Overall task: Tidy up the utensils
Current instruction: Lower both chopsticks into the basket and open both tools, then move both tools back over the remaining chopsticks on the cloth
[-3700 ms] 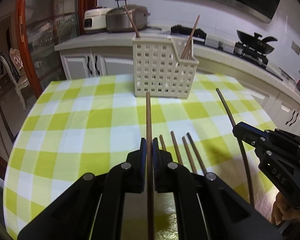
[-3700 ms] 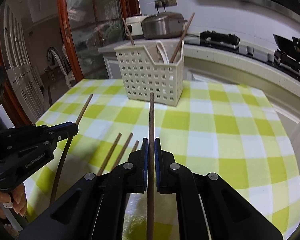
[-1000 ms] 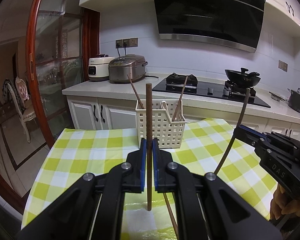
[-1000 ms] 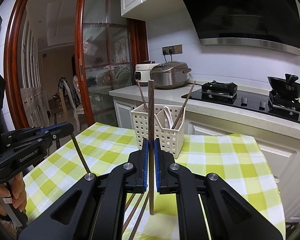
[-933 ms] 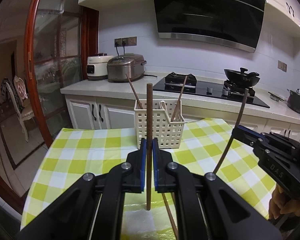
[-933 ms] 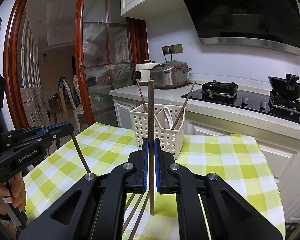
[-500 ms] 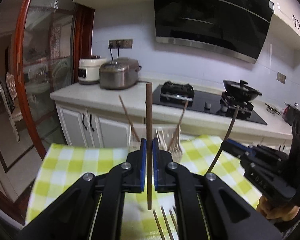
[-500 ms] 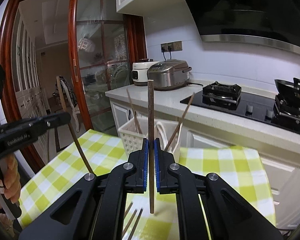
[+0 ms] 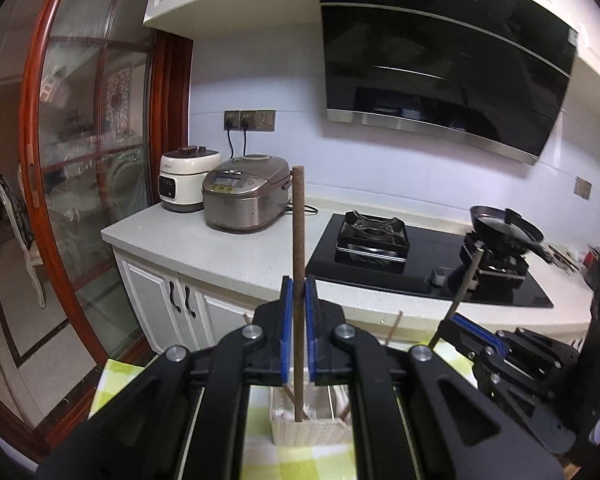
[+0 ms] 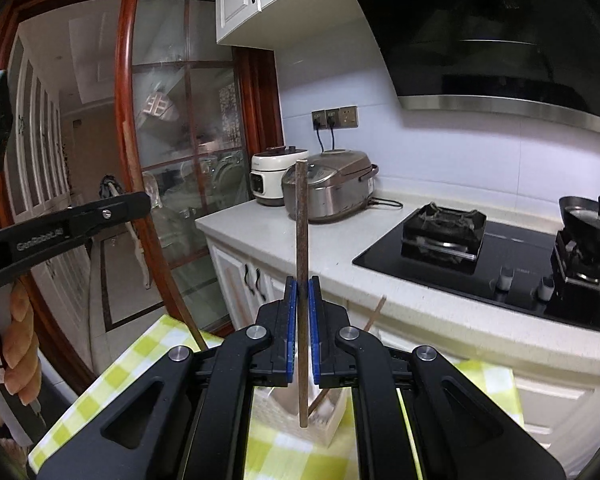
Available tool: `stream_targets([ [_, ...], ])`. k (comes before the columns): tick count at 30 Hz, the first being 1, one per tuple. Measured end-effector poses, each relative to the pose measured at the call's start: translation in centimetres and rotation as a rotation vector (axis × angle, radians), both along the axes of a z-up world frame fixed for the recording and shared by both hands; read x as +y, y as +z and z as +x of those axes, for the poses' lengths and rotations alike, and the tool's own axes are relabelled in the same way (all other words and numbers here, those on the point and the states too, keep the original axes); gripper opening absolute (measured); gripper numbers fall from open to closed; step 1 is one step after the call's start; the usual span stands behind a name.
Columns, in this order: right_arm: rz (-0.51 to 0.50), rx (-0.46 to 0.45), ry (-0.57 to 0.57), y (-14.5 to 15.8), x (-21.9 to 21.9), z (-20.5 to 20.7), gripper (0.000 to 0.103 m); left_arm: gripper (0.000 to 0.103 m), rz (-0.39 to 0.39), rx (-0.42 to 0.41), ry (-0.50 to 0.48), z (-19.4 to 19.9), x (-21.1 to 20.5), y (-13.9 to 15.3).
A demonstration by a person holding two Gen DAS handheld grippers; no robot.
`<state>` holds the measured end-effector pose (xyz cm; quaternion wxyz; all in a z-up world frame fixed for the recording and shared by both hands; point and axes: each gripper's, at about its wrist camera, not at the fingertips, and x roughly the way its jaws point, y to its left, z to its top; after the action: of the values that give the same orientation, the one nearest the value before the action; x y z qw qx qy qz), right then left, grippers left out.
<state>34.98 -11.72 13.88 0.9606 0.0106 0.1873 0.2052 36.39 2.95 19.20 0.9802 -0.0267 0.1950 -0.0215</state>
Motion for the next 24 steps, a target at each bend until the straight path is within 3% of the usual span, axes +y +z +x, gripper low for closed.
stream_targets([
  [6,-0.017,0.117,0.021,-3.3,1.4,4.5,0.006,0.006,-0.053,0.091,0.003,4.5,0.7,-3.9],
  [13,-0.046,0.243,0.028,-8.3,3.5,7.1,0.008,0.006,-0.016,0.246,0.017,7.4,1.0,-10.1],
  [17,-0.056,0.258,0.025,-9.6,3.5,7.4,0.013,0.028,-0.011,0.258,0.062,7.6,2.2,-11.8],
  [24,-0.023,0.235,0.017,-9.1,0.9,5.2,0.014,0.046,0.017,0.190,0.118,4.0,4.0,-11.0],
])
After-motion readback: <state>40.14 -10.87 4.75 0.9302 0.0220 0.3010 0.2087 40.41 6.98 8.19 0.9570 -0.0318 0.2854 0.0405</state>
